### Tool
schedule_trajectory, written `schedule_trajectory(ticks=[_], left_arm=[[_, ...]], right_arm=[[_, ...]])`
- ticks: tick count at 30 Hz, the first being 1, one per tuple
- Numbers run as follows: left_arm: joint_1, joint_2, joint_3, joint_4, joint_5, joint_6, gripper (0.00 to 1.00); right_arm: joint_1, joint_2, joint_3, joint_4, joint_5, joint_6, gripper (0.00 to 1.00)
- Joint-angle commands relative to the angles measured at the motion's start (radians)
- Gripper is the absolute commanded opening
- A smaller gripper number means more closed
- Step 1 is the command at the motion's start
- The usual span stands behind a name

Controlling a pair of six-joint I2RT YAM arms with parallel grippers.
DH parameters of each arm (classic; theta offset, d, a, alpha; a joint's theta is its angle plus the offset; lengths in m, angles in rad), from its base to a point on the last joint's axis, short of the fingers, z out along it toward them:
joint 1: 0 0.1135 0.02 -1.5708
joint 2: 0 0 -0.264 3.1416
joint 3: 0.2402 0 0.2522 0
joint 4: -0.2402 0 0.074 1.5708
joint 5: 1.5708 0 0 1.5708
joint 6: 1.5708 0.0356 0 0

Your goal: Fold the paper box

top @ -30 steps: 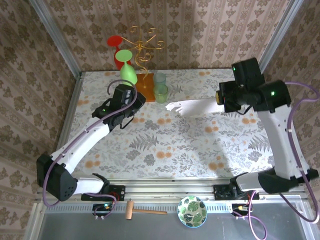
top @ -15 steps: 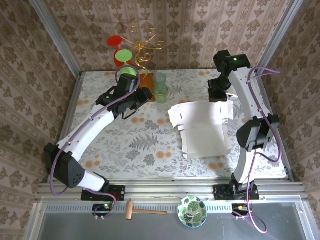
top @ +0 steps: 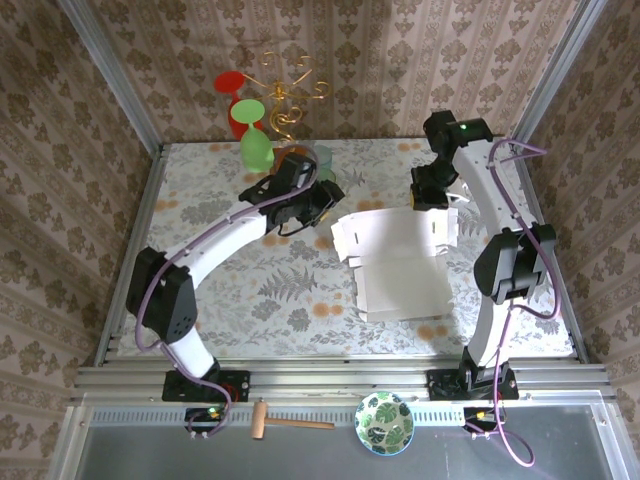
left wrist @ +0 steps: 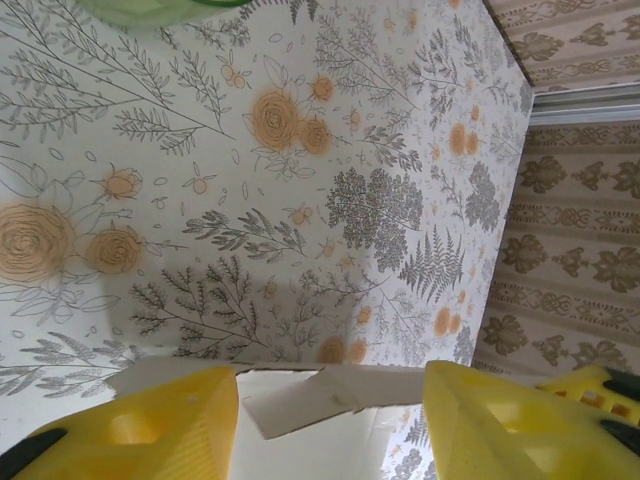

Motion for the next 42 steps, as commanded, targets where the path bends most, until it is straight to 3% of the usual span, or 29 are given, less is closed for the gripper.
schedule_trajectory(ticks=[1,22,27,32,42], left_arm=[[-0.001,0.023,0.068,0.012,0.046,-0.053,0.52],[-0.027,0.059,0.014,0.069,0.114,-0.237,0.49],[-0.018,0.043,0.015,0.036,0.085,-0.217,0.48],[0.003,0.001,0.122,-0.132,-0.031,-0.069,0.50],[0.036,0.073,0.100,-0.077,0.052,-0.107,0.50]], right_arm=[[-0.014,-0.067,-0.059,0.050,-0.032,0.007,0.00],[-0.019,-0.132,-0.209,0.234,-0.074,0.027,0.00],[-0.020,-0.133,-0.211,0.245,-0.079,0.022,0.00],[-0.021,-0.142,-0.226,0.248,-0.078,0.018,0.00],[-0.021,-0.152,-0.238,0.270,-0.084,0.023,0.00]])
